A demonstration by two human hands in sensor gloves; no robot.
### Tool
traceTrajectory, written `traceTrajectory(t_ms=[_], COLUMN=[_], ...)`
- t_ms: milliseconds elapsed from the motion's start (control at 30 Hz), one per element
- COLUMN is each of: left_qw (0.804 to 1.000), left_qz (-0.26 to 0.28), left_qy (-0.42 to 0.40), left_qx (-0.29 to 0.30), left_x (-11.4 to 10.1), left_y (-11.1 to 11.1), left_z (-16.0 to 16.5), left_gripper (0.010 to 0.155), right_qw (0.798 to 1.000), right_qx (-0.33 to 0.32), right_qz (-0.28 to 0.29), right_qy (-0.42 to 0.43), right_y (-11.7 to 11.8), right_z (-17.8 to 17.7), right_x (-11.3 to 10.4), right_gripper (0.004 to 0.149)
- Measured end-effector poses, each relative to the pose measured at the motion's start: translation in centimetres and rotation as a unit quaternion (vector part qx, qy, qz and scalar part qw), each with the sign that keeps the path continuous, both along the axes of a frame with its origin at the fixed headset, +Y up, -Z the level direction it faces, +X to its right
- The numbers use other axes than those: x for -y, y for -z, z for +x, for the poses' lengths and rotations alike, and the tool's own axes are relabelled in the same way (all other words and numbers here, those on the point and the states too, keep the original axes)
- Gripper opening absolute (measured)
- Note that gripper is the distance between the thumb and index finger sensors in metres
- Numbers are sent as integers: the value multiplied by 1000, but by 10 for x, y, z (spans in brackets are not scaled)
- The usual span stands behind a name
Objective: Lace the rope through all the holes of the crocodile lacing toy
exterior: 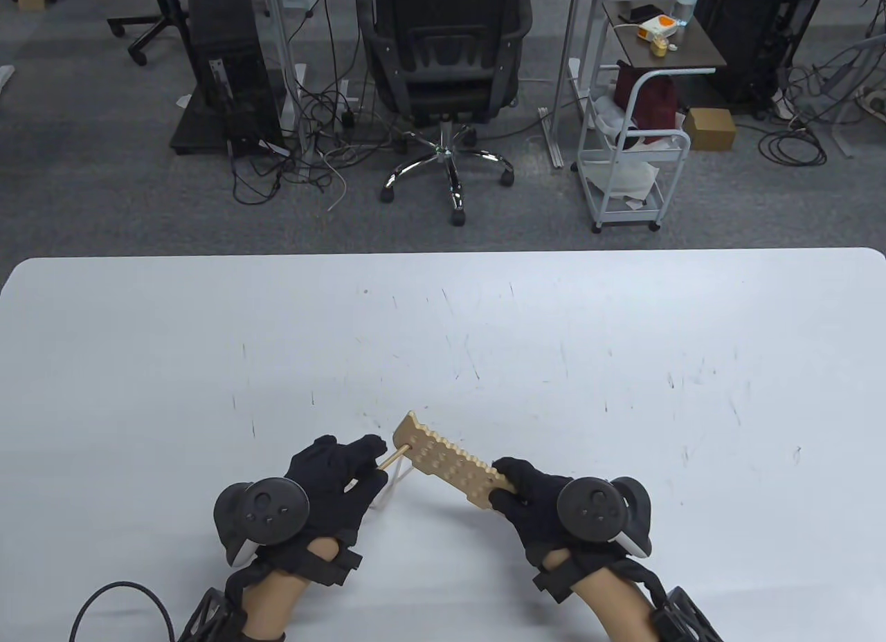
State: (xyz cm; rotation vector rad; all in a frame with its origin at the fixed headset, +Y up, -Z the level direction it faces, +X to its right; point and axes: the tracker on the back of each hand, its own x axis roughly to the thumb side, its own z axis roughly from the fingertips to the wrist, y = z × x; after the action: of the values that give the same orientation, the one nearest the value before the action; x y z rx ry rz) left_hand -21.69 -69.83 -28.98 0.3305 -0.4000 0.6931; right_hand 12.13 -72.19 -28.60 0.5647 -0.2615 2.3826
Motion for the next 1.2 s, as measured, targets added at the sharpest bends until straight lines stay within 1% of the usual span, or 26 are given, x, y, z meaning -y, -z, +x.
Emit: traceTrajectory(t_ms=[133, 200, 367, 500, 633, 833, 1033, 1200], left_qw=[1000, 1000, 1000, 1000, 1000, 999, 1000, 1000], left_qz=[9, 6, -11, -11, -17, -19, -17, -12], left_qy=[8, 11, 3, 7, 9, 6, 9, -3], left_qx=[-19, -26, -23, -24, -23, -26, -25, -27], left_x=[1, 2, 3, 3, 3, 3, 2, 0], left_y=[-1, -1, -1, -2, -2, -2, -2, -1], left_z=[1, 1, 3, 6, 7, 7, 7, 1], left_gripper=[60, 65, 72, 75, 75, 75, 76, 76], right_qw=[1000, 1000, 999, 999, 998, 998, 999, 999], right_qx=[-8, -11, -24, -41, -54, -55, -37, -24], right_qz=[-7, -8, -15, -13, -10, -8, -9, -12], right_qy=[9, 10, 21, 19, 15, 18, 25, 34], right_y=[-1, -2, -3, -5, -7, -8, -7, -6], right_z=[-3, -4, -6, -11, -15, -16, -13, -9], right_x=[1, 1, 2, 2, 1, 1, -1, -1], right_gripper=[47, 47, 47, 47, 47, 47, 47, 47])
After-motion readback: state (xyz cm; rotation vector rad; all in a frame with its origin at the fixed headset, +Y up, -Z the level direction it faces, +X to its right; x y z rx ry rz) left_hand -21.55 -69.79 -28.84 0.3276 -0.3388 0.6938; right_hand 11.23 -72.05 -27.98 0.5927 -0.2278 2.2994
